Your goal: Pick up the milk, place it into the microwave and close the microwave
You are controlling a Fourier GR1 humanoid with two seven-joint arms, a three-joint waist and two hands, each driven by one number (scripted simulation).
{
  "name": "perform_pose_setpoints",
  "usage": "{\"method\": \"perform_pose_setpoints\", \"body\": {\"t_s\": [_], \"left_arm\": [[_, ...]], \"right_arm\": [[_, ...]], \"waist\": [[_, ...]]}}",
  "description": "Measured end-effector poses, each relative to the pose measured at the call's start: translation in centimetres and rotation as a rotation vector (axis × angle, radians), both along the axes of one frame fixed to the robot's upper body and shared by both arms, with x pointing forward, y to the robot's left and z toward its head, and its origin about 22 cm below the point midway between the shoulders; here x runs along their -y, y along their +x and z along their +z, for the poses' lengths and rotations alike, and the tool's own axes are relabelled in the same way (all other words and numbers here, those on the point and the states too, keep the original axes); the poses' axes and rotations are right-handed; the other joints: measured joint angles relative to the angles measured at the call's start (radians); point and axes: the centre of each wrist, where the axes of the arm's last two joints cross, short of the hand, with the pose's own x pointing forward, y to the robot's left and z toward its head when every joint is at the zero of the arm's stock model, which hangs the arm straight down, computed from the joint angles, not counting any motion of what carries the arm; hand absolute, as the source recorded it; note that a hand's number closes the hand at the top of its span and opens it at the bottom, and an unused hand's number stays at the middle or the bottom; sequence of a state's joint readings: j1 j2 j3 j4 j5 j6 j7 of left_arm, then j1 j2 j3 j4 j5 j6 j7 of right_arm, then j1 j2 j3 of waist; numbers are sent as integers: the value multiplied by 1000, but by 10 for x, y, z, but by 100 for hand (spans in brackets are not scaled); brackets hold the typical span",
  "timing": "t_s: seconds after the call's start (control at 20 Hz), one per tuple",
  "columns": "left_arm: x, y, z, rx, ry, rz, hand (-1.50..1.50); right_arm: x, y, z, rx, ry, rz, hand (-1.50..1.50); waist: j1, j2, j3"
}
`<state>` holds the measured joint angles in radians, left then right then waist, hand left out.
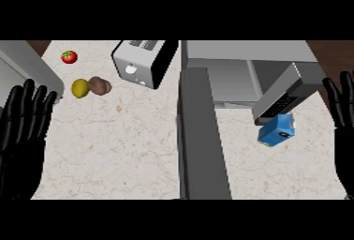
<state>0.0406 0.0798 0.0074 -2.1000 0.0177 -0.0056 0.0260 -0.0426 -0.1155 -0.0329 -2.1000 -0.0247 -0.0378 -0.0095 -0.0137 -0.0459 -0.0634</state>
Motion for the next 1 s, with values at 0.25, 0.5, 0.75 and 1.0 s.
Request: {"method": "perform_pose_setpoints", "body": {"t_s": [0.25,0.5,0.75,1.0], "left_arm": [[-2,0,2,33,11,1,-150],[2,0,-2,-33,-71,-11,-150],[-12,-12,-9,-56,-109,-13,-150],[-14,-32,-16,-69,-123,-23,-150]], "right_arm": [[0,11,9,-6,-6,-53,-150],[-15,25,13,-100,88,79,-150],[-26,25,11,-144,128,153,-150],[-29,26,11,-145,134,105,-150]], "waist": [[14,33,45],[21,43,58],[19,44,62],[19,45,63]]}}
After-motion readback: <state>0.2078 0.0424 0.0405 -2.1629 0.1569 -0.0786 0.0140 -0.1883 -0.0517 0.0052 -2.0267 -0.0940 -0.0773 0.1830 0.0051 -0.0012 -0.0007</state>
